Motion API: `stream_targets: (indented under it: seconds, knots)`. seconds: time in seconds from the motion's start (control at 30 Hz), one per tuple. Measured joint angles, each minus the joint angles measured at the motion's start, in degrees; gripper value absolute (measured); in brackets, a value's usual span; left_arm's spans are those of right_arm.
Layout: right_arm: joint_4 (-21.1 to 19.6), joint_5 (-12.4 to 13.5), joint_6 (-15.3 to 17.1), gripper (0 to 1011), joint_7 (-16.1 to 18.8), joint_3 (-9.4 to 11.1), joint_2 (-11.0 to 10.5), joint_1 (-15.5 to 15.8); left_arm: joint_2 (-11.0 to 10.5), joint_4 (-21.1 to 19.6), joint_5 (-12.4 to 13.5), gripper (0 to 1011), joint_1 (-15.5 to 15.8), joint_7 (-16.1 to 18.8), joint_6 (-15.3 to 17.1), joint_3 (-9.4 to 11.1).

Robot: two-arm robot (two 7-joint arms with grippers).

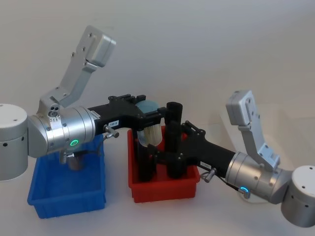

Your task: Pick the cotton swabs from the blue box and place them into the white box.

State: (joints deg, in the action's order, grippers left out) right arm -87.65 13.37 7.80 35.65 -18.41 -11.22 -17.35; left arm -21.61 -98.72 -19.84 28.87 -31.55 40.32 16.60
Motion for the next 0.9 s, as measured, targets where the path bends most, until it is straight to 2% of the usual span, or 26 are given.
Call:
stream_targets:
  seconds: [0.43,0.53,0.73,0.9]
  knots:
    - [2.9,0.1,0.2,1002,0.2,-1.1,1.7,-2.2,0.0,0.0,0.0,669,0.0,0.0,0.0,0.0]
    - [3.3,0.1,0.2,969,0.2,-1.2,1.9,-2.5,0.0,0.0,0.0,669,0.0,0.0,0.0,0.0]
    - [4.4,0.2,0.1,836,-0.1,-1.5,2.4,-3.2,0.0,0.0,0.0,669,0.0,0.0,0.0,0.0]
    - [5.2,0.2,-0.3,665,-0.4,-1.7,2.7,-3.8,0.0,0.0,0.0,669,0.0,0.1,0.0,0.0]
